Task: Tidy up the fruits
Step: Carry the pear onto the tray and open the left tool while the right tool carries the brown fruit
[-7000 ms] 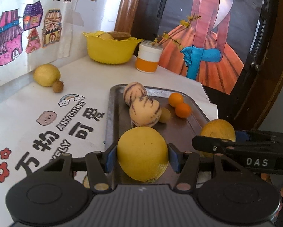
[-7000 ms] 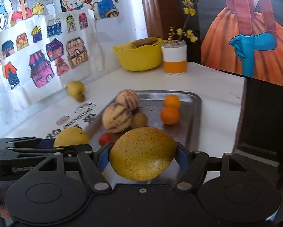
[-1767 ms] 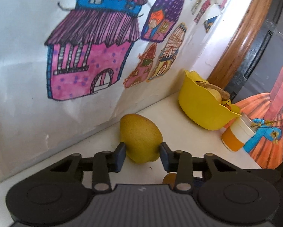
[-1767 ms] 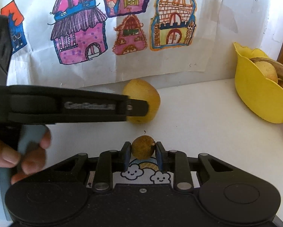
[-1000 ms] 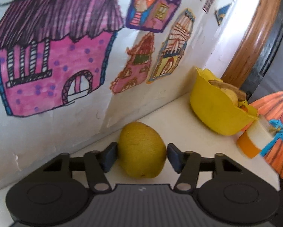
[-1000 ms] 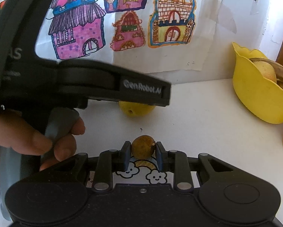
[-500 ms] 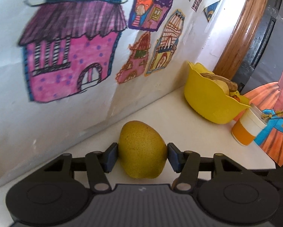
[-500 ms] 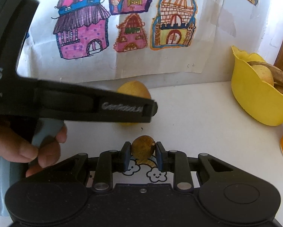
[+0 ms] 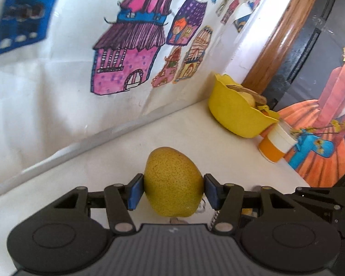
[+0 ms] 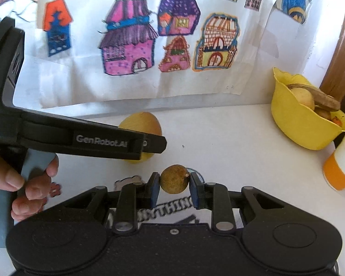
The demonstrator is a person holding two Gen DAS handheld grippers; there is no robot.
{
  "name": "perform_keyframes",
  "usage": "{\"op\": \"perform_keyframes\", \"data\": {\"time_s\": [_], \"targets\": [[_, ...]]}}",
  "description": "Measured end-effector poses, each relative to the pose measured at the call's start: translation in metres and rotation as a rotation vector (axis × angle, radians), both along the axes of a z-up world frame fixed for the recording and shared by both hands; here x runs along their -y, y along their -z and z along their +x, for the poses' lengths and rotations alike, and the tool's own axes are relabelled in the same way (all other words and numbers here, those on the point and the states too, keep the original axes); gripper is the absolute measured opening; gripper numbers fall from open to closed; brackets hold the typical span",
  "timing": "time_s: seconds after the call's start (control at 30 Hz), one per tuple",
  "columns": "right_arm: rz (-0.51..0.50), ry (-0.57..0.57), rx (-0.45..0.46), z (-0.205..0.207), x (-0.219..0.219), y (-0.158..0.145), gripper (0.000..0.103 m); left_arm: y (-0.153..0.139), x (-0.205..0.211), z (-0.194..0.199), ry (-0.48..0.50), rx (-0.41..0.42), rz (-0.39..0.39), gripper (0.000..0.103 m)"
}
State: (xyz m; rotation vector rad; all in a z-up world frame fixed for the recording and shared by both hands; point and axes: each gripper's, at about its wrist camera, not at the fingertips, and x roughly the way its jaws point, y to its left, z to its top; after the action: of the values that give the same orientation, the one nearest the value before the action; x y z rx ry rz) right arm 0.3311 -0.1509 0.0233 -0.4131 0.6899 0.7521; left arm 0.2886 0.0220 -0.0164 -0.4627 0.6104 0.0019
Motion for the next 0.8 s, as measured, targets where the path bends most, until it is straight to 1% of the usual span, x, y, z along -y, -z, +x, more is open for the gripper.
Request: {"op": "perform_keyframes", "data": {"time_s": [0.27, 0.47, 0.63, 0.8], "targets": [[0.057, 0.027, 0.020, -0.049, 0.022, -0.016, 0.029, -0.017, 0.009, -0.048, 0.035, 0.029, -0.015, 0.060], [0.135, 0.068, 0.041, -0.097, 0.053, -0.031, 0.029, -0.033, 0.027, -0.086, 0.101, 0.061, -0.008, 0.060], [0.182, 0.133, 0.055, -0.131, 0.086, -0.040, 0.029, -0.040, 0.048, -0.112, 0.157, 0.072, -0.016, 0.060], [0.187, 0.210, 0.068, -0.157, 0.118, -0.040, 0.029, -0.039, 0.071, -0.132, 0.213, 0.073, -0.026, 0.060]]}}
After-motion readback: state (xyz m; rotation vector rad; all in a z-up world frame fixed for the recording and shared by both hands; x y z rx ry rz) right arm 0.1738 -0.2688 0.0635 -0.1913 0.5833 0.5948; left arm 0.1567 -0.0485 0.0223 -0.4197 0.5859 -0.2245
